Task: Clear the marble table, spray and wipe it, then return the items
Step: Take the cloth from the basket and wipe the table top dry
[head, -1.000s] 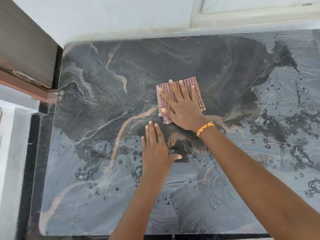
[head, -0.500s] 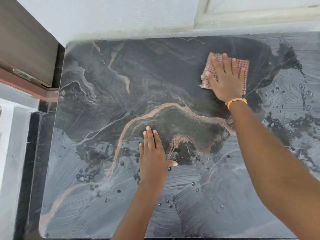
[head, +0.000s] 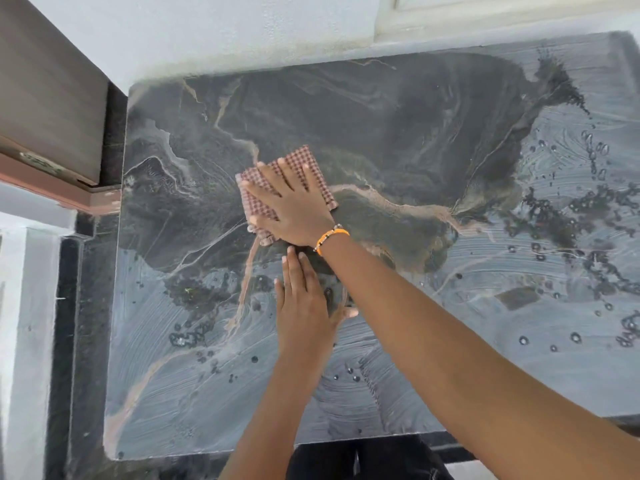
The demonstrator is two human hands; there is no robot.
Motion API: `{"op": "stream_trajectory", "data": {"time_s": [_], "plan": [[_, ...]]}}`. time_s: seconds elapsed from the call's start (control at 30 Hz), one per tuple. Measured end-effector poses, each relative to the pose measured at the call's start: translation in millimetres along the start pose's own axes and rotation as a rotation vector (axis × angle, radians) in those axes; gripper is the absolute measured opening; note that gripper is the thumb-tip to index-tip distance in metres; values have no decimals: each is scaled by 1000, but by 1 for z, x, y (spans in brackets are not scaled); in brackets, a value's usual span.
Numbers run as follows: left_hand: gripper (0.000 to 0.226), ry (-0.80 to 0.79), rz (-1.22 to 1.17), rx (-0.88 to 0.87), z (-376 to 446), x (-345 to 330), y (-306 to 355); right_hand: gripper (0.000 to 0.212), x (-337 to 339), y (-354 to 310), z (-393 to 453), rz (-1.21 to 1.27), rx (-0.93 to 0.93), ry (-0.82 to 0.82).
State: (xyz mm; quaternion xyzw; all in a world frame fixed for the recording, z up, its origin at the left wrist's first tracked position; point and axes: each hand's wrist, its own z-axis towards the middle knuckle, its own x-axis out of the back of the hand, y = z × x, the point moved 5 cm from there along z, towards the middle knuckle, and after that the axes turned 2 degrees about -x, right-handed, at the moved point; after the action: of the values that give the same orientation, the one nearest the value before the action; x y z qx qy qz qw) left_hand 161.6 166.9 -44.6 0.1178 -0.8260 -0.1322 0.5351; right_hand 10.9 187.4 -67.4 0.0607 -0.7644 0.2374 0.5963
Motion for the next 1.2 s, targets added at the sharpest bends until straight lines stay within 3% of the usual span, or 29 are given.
{"op": "stream_trajectory", "data": {"time_s": [0.07, 0.13, 0.23, 0.4, 0.57, 0.67, 0.83, 0.93, 1.03, 1.2], "plan": [[108, -13, 16, -25, -6, 0, 1, 60, -3, 4, -21, 1, 63, -2], [106, -36, 33, -89, -6, -2, 8, 59, 0, 33, -49, -4, 3, 39], [102, -38, 122, -207, -2, -8, 26, 60, 13, 102, -90, -6, -213, 108], [104, -136, 147, -238, 0, -24, 35, 62, 30, 219, -165, 62, -635, 163], [106, -129, 159, -218, 2, -25, 37, 63, 19, 226, -231, 134, -933, 234], [106, -129, 181, -201, 2, -24, 39, 68, 9, 175, -212, 104, -872, 246], [110, -116, 126, -143, 3, -24, 44, 70, -3, 99, -136, -10, -435, 155], [112, -90, 76, -84, 7, -26, 58, 68, 6, 111, -125, -61, -240, 152], [112, -83, 95, -113, 15, -36, 97, 66, 22, 173, -142, -69, -275, 187], [110, -127, 87, -228, 35, -63, 180, 66, 49, 322, -216, 6, -593, 203]]}}
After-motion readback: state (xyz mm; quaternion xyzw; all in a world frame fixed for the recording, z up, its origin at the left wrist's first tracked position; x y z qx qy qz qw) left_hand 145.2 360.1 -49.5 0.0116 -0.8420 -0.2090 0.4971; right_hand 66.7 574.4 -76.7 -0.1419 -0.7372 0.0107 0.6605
